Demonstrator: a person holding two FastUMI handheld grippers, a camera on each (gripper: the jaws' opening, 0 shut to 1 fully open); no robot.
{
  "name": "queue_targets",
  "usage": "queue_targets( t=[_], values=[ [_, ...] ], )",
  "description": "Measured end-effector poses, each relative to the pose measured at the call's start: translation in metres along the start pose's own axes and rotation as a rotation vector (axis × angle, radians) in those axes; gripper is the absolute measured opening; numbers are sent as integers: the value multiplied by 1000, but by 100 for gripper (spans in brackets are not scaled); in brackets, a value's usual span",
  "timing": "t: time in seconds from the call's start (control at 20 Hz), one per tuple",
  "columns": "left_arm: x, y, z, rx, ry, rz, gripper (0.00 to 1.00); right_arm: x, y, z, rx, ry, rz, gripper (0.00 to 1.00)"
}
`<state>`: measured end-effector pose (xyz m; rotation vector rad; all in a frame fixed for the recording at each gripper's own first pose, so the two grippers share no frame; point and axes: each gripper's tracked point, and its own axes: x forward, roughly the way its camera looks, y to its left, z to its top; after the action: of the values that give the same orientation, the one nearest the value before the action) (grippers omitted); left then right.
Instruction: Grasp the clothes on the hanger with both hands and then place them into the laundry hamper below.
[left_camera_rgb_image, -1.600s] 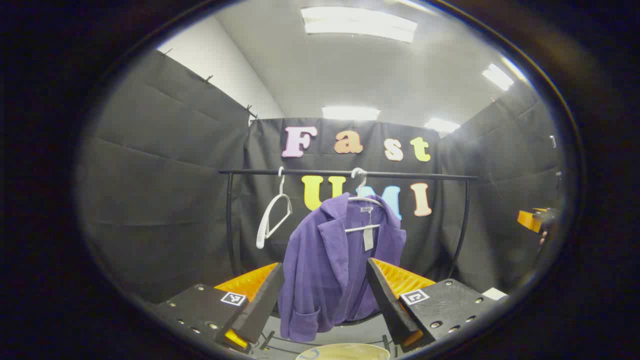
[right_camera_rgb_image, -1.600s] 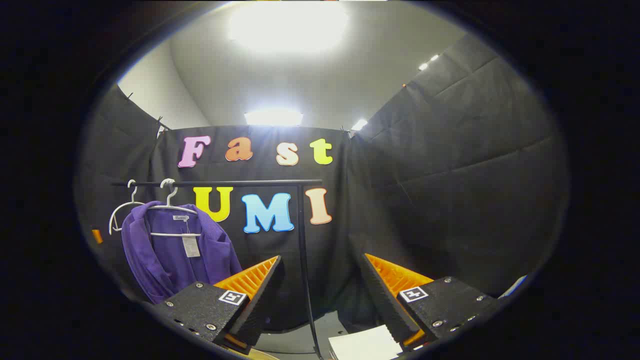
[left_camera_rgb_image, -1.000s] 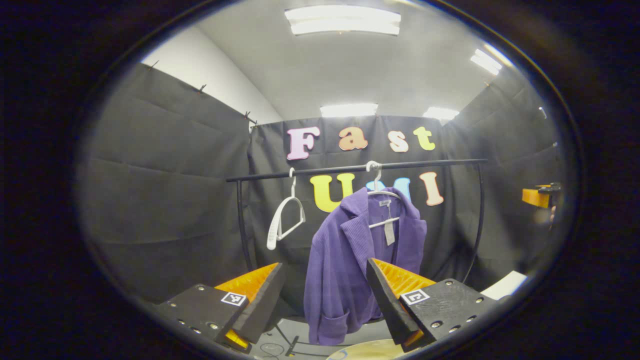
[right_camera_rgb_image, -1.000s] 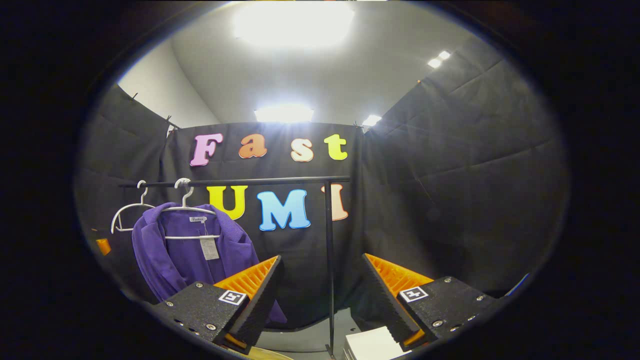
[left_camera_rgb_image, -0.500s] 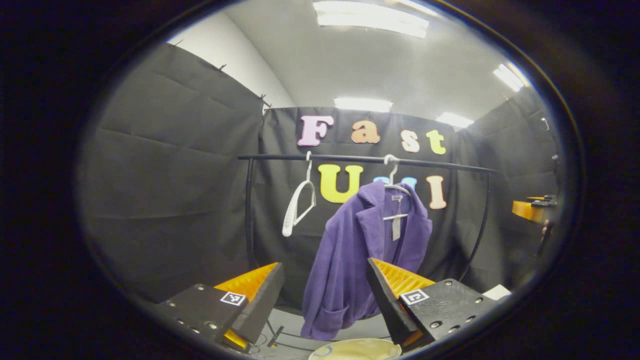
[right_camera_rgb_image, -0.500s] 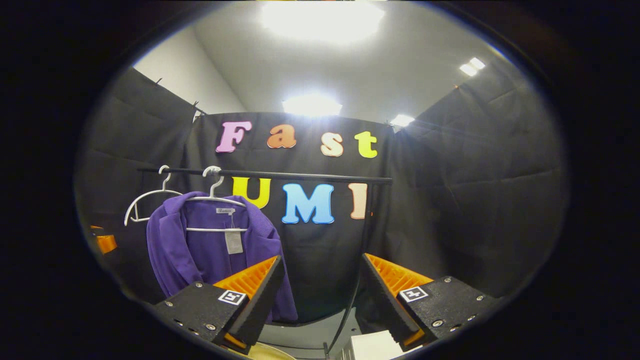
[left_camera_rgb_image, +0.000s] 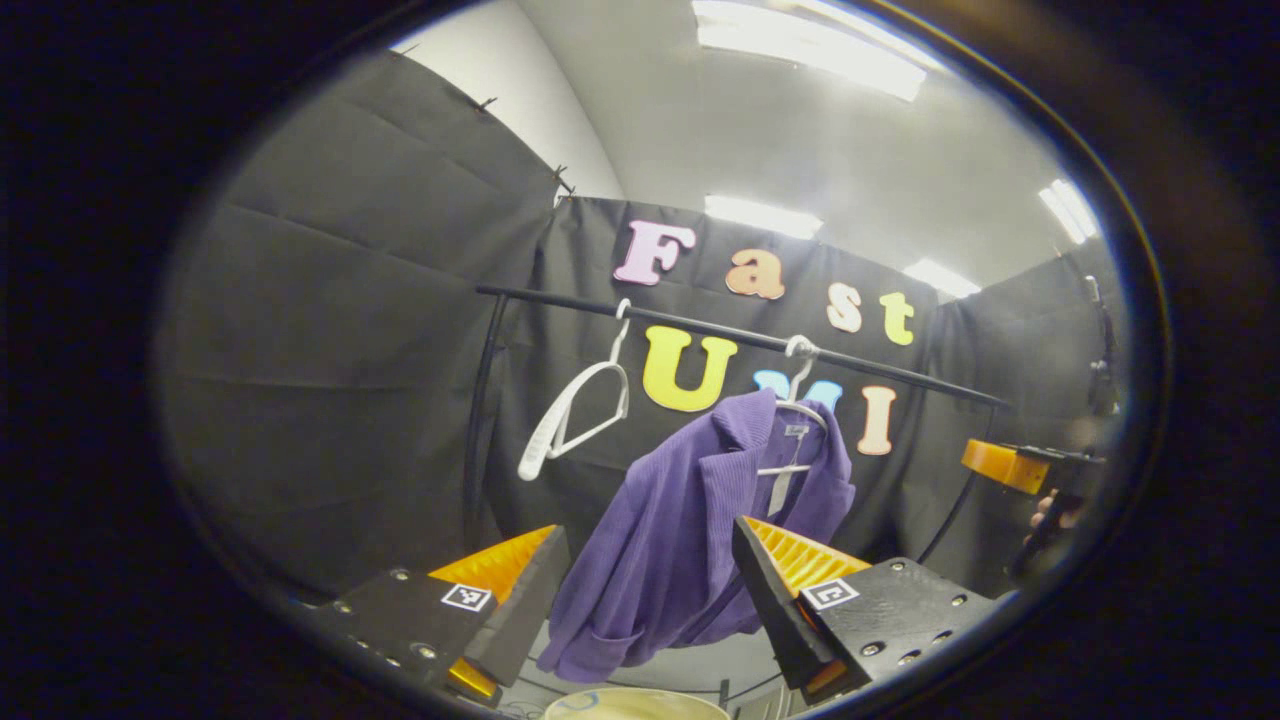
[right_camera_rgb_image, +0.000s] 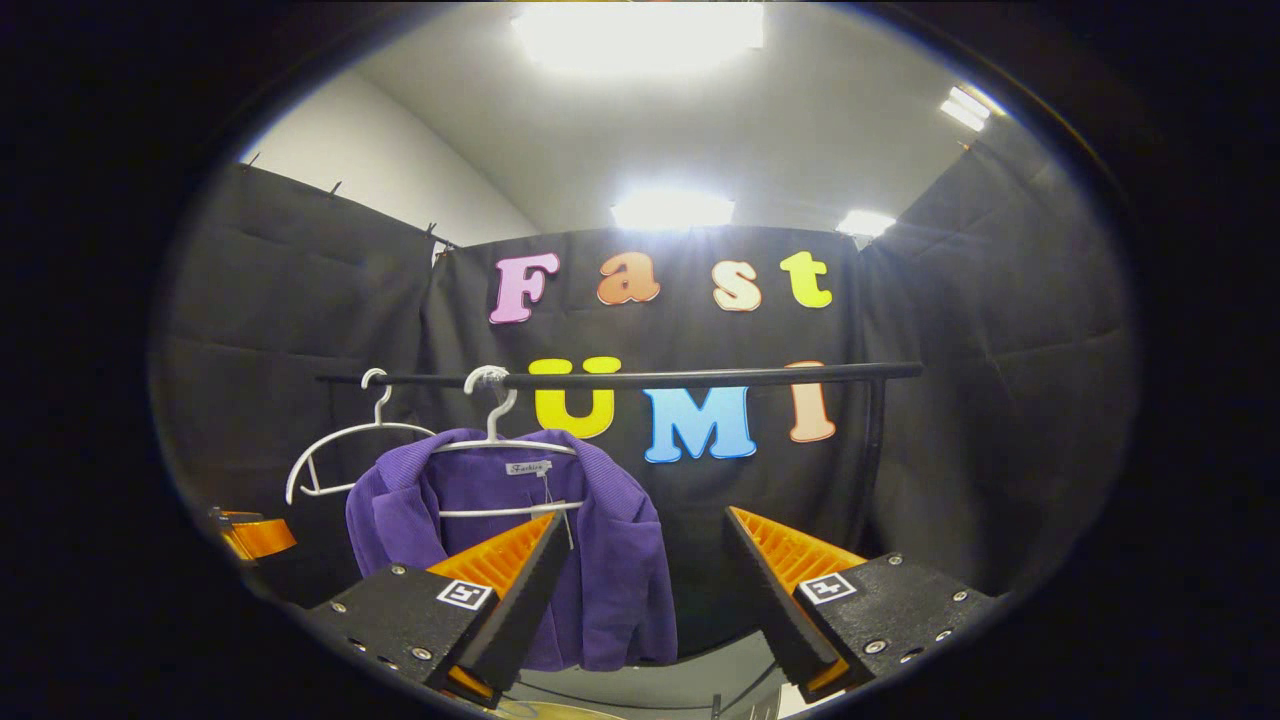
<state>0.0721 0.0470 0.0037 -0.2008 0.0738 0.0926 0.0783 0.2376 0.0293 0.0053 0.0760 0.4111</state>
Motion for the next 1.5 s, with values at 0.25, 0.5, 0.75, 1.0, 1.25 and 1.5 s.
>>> queue_targets(
  t=[0.25,0.5,0.75,1.0,1.25,1.5],
  values=[
    [42,-30,15,24,-27,15,100,65,20,-28,64,54,75,95],
    [95,-69,-4,52,0,13,100,123,22,-65,53,128,115,95],
    [128,-74,-26,-35,25,141,95,168,32,-106,51,192,161,95],
    [155,-62,-39,34,54,251,95,197,41,-133,67,239,228,95],
    [162,-56,-49,114,72,356,93,221,47,-157,75,252,244,95],
    [155,-46,-54,155,98,419,100,233,51,-176,85,275,258,94]
  ],
)
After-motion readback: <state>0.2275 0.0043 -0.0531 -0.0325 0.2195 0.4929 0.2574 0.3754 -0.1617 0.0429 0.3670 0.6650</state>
